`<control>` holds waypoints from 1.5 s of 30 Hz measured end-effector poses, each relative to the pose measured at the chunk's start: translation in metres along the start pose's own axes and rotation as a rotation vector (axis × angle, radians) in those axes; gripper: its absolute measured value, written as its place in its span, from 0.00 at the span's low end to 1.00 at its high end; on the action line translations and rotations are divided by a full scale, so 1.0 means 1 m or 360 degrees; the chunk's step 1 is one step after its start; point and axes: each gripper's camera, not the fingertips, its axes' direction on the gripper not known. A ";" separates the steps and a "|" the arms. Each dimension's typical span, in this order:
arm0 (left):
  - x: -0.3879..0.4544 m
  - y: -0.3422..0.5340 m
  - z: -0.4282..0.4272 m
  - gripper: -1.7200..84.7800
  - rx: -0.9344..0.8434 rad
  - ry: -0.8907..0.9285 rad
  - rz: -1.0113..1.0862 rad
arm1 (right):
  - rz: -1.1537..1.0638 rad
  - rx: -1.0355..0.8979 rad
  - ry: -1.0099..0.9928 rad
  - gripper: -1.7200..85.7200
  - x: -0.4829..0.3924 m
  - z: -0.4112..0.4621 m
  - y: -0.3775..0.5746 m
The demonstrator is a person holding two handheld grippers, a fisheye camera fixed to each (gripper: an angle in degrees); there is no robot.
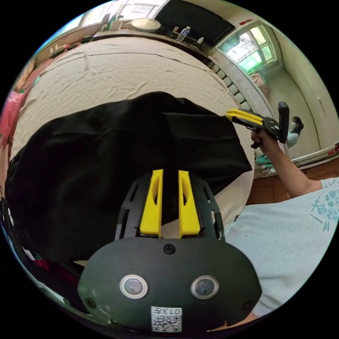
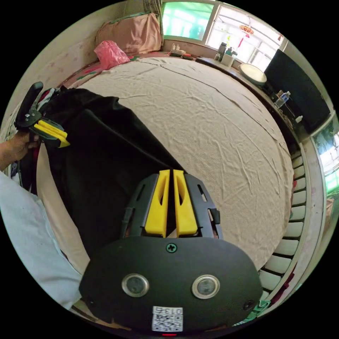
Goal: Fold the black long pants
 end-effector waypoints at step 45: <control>0.032 0.120 -0.122 0.03 0.0280 -0.0157 -0.0105 | -0.0623 0.0109 -0.0211 0.04 -0.087 0.098 -0.047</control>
